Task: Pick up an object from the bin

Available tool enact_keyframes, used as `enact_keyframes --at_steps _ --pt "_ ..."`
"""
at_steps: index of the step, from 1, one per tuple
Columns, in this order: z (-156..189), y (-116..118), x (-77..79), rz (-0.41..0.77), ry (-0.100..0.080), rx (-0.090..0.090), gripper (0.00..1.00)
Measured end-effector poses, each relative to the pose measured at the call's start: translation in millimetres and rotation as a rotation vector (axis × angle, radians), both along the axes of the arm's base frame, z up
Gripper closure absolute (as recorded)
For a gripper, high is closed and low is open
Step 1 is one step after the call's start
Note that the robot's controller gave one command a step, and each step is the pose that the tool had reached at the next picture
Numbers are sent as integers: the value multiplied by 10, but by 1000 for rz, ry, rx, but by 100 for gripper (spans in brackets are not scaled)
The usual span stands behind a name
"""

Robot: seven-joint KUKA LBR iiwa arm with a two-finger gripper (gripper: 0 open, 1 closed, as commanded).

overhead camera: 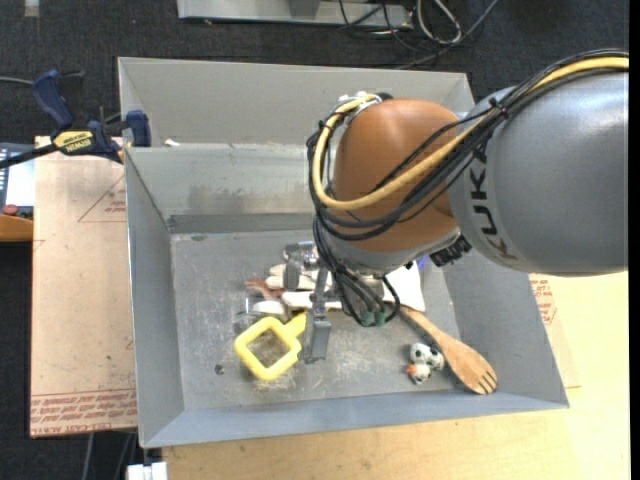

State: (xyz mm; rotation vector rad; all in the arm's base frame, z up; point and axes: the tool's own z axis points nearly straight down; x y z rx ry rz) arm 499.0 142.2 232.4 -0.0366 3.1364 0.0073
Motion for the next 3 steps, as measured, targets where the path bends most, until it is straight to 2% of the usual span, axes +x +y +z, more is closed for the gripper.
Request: enact_keyframes --at_steps 1,2,3 --pt "-610 169 -1 -14 12 0 0" --pt "-269 89 66 -37 -5 2 0" --pt "-323 101 77 -35 -8 3 0"
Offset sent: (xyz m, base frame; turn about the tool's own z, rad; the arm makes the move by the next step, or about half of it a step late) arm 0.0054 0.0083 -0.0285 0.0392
